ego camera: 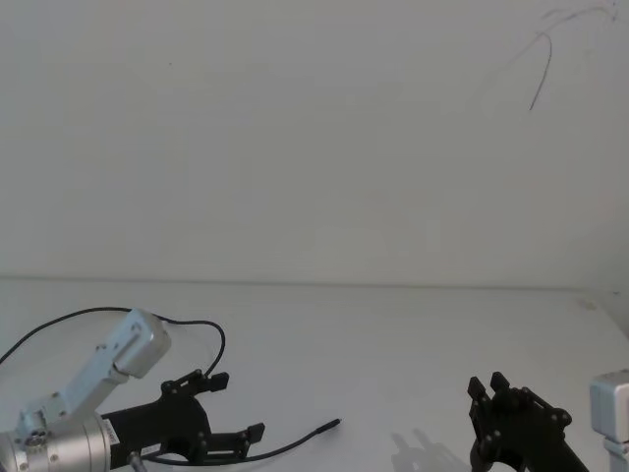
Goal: Pick up the data cable with the one hand.
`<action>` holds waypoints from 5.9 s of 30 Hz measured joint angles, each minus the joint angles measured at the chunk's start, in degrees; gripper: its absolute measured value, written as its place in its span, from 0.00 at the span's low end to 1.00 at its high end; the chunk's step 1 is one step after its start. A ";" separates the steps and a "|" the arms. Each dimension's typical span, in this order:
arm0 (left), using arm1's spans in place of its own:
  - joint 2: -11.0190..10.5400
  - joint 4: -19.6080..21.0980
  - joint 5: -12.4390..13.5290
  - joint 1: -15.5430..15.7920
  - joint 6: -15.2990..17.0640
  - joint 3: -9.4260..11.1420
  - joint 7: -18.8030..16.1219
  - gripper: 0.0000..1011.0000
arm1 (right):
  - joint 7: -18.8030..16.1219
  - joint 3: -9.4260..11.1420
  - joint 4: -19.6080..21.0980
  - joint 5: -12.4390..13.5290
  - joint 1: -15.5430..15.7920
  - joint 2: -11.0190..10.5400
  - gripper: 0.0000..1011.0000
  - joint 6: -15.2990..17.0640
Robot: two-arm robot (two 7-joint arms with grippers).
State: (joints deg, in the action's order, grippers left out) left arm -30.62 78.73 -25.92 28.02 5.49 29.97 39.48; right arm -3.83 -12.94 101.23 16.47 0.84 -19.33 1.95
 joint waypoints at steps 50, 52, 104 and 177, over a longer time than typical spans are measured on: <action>1.41 -4.83 4.22 4.90 3.95 7.55 2.28 0.99 | 0.00 0.00 0.00 0.00 0.00 0.00 0.25 0.00; 1.50 -5.09 4.47 5.16 4.07 7.92 2.47 0.98 | 0.00 0.00 0.00 0.00 0.00 0.00 0.25 0.00; -0.94 0.75 -2.06 2.17 0.47 4.96 6.18 0.04 | 0.00 0.00 0.00 0.00 0.00 0.00 0.25 0.00; -13.30 11.78 -14.20 -7.77 0.73 -1.16 14.13 0.04 | -8.92 3.00 7.61 33.79 -3.87 8.78 0.25 19.19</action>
State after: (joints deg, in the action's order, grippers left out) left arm -43.92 90.51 -40.12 20.25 6.22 28.81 53.61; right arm -12.74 -9.94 108.84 50.26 -3.03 -10.55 21.14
